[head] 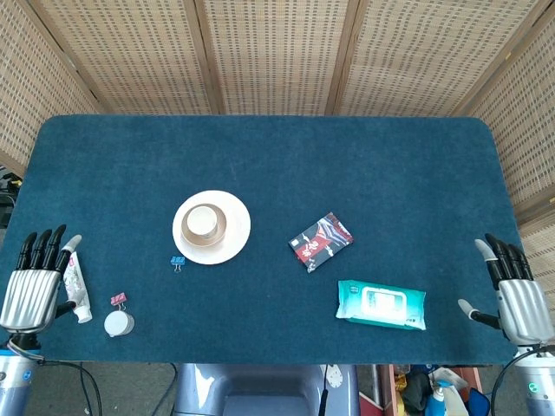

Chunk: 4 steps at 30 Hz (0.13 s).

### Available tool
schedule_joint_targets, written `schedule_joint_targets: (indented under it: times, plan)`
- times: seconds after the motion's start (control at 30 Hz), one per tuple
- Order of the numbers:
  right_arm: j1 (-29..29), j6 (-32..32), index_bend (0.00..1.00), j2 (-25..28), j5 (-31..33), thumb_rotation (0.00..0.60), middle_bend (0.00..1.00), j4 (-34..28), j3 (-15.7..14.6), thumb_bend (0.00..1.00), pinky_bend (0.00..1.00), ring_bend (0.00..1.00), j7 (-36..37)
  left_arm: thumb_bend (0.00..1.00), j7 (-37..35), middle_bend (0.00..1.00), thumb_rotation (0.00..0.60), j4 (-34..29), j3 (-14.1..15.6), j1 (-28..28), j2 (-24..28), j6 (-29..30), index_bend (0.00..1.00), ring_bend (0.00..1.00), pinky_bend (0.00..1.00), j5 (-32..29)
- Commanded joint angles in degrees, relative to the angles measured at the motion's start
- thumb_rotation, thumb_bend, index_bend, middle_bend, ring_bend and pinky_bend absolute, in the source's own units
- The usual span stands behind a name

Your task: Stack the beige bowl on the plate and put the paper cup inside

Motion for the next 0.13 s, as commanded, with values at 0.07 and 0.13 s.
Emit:
schedule_joint_targets:
  times: [0.07,0.13]
  plan:
    - [0.1,0.0,0.00,-0.1,-0.2,0.600,0.00,-0.1,-0.1,0.15,0.00,0.00,-0.4,0.17,-1.9,0.00,0.600,1.5,0.4,1.9,-1.2,0.8,0.13,0.00,0.00,0.7]
    - [0.1,-0.2,0.00,-0.2,-0.1,0.600,0.00,-0.2,-0.1,0.15,0.00,0.00,-0.7,0.17,-2.6,0.00,0.600,2.4,0.6,2.5,-1.5,0.1,0.13,0.00,0.00,0.3]
